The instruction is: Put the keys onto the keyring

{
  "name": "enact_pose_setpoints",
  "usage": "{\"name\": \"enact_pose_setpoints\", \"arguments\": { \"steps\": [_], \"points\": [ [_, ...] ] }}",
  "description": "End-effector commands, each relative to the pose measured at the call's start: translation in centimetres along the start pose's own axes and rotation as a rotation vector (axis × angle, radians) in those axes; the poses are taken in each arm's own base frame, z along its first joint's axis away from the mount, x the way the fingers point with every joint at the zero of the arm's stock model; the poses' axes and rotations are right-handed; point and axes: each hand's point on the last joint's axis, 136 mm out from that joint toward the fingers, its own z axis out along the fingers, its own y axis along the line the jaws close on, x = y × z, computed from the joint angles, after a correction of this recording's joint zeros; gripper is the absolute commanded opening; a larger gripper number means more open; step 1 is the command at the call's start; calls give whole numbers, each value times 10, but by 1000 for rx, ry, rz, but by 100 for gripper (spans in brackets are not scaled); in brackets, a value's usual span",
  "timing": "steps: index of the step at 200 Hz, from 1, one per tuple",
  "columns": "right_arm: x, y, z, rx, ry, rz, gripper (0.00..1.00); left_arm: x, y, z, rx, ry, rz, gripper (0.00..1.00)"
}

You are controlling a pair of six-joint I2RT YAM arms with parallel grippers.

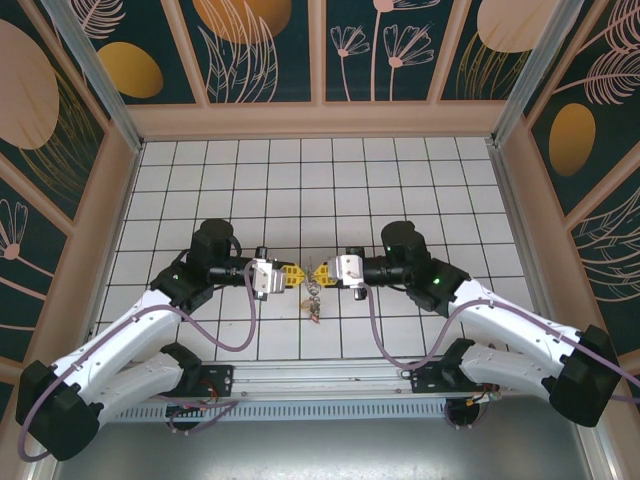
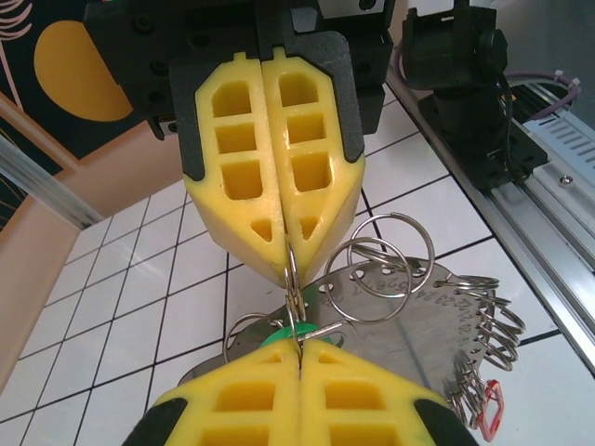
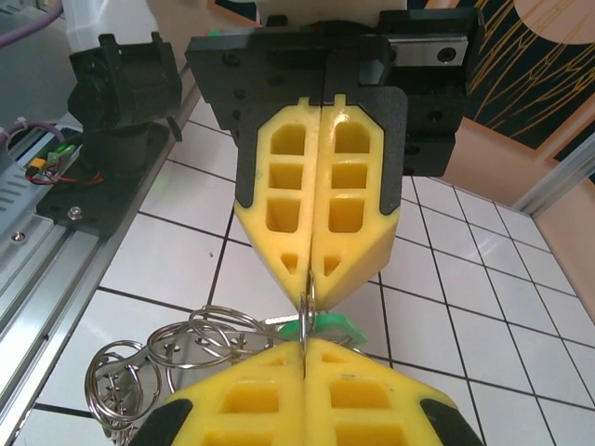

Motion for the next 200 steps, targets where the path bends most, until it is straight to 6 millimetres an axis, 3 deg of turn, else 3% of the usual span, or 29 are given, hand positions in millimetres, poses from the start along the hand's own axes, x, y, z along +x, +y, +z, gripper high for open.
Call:
{"name": "enact_pose_setpoints", "arguments": {
  "steps": [1, 71, 200],
  "points": [
    [-25, -7, -4, -17, -73, -44, 0, -12, -1, -1, 27, -31, 31, 0],
    [-22, 2, -2, -89, -74, 7, 0, -15, 0, -1, 41, -33, 56, 0],
    [-19, 1, 1, -122, -76, 59, 0, -16, -11, -1, 76, -38, 129, 0]
  ]
}}
